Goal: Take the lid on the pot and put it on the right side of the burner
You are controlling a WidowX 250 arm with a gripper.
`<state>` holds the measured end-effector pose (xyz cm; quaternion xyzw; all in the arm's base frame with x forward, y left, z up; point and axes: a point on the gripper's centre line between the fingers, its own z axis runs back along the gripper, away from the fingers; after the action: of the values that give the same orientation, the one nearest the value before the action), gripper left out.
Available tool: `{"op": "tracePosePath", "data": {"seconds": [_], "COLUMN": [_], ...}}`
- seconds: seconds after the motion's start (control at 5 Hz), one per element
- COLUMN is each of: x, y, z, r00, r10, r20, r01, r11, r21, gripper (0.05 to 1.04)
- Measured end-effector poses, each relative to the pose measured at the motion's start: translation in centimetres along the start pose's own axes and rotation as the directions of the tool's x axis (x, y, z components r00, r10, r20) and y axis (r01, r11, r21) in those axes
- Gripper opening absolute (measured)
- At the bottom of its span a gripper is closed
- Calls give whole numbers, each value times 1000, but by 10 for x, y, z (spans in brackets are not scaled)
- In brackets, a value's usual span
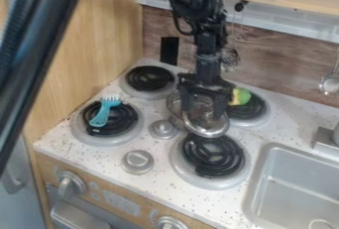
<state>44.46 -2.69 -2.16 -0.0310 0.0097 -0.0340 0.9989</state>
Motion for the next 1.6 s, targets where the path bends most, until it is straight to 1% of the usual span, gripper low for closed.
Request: {"op": "tracePosePath", "data": {"seconds": [0.2, 0.4, 0.6, 0.8, 1.0, 1.2, 1.4, 1.6], "x": [11, 15, 17, 18, 18, 15, 12, 7], "y": [-5, -5, -3, -2, -1, -1, -3, -8], "z": [-5, -6, -6, -7, -9, -14, -14, -11], "r00": [1000, 1000, 999, 999, 999, 999, 999, 999], "r10": [-19, -17, -2, 7, 9, 18, 11, -8], "r20": [12, 19, 33, 41, 41, 40, 45, 41], "r01": [18, 16, 0, -10, -12, -22, -15, 4], "r11": [999, 998, 998, 997, 996, 995, 995, 994], "r21": [39, 56, 68, 78, 84, 95, 95, 106], "gripper": [999, 945, 647, 382, 168, 65, 92, 252]}}
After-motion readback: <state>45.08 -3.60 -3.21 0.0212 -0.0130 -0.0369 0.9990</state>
